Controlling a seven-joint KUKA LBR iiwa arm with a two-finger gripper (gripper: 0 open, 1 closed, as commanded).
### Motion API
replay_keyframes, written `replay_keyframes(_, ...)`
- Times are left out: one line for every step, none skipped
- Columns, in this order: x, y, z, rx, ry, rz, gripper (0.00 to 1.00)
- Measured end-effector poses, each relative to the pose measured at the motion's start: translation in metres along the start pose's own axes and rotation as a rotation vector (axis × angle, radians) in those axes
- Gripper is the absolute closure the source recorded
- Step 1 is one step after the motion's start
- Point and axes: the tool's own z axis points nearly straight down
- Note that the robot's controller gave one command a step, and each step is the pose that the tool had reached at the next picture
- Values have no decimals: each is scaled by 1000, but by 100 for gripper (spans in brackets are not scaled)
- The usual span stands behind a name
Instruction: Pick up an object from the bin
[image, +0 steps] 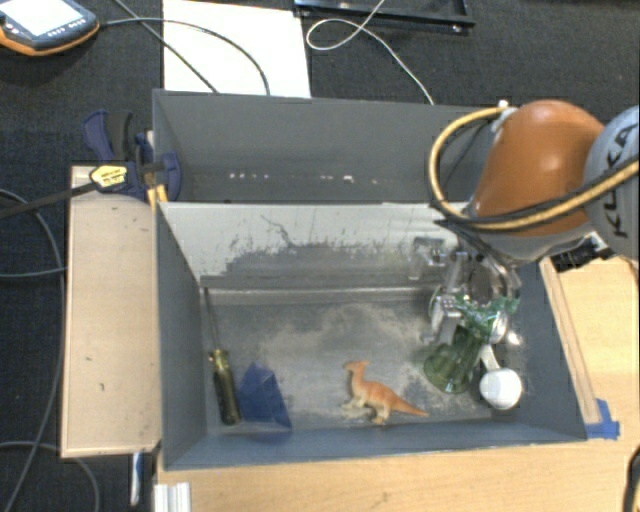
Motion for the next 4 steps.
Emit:
replay_keyframes(0, 0, -3, 0, -3, 0, 0)
replay_keyframes(45, 29, 3, -1, 1, -171, 0)
replay_keyframes(22, -56, 18, -1, -9, 209, 0)
replay_keyframes(17, -102, 44, -1, -3, -294, 0)
